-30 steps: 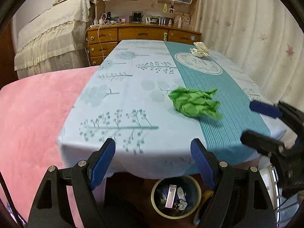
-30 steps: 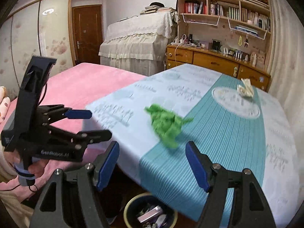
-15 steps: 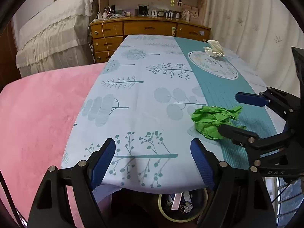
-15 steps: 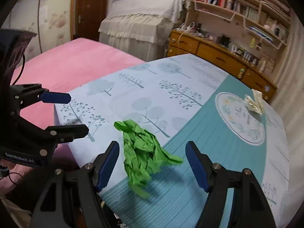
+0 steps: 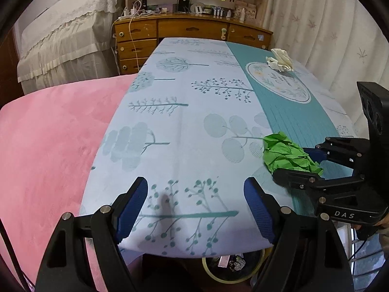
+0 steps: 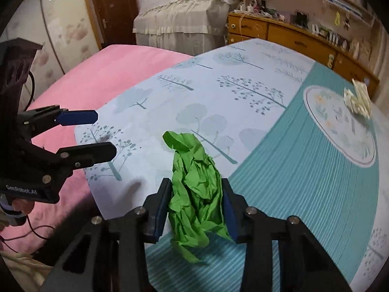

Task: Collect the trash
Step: 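Grasp the green crumpled paper with the right tool, then grasp the cream tissue with the left tool while the right tool holds the green paper, then carry the cream tissue and green paper down over the floor bin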

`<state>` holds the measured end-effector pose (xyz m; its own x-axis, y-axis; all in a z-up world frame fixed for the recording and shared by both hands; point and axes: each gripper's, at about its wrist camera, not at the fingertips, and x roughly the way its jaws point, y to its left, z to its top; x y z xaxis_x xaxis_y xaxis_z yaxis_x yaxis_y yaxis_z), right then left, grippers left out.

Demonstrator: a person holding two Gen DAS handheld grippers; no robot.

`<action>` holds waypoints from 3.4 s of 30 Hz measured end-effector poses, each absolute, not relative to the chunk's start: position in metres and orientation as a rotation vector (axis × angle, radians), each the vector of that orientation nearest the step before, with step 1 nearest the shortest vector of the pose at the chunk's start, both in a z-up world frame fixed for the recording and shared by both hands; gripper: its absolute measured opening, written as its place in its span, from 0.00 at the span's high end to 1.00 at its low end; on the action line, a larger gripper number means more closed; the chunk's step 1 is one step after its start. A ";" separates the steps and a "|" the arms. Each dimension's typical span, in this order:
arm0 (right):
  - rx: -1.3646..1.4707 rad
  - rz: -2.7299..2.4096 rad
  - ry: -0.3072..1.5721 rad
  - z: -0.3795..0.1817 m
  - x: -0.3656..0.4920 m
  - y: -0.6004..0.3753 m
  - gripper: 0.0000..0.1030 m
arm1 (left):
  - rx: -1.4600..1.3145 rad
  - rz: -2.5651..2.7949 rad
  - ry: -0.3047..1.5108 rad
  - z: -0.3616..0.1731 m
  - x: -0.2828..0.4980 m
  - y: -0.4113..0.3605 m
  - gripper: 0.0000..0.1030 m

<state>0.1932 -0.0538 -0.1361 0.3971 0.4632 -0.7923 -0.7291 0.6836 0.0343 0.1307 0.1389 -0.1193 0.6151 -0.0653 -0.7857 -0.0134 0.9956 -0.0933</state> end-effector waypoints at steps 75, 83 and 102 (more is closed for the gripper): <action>0.181 0.451 0.792 -0.058 0.221 -0.218 0.64 | -0.068 -0.358 0.886 -0.009 0.203 -0.023 0.73; 0.040 0.520 0.709 -0.063 0.100 -0.172 0.64 | 0.043 -0.342 0.797 -0.019 0.078 0.006 0.73; -0.250 0.547 0.904 -0.210 0.019 -0.132 0.64 | 0.079 -0.365 0.970 -0.183 -0.012 0.022 0.73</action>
<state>0.0189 -0.1321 -0.2096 0.4945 0.3430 -0.7986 -0.5480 0.8363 0.0199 -0.0116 0.0223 -0.1829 0.5098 -0.2677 -0.8176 0.3379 0.9363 -0.0958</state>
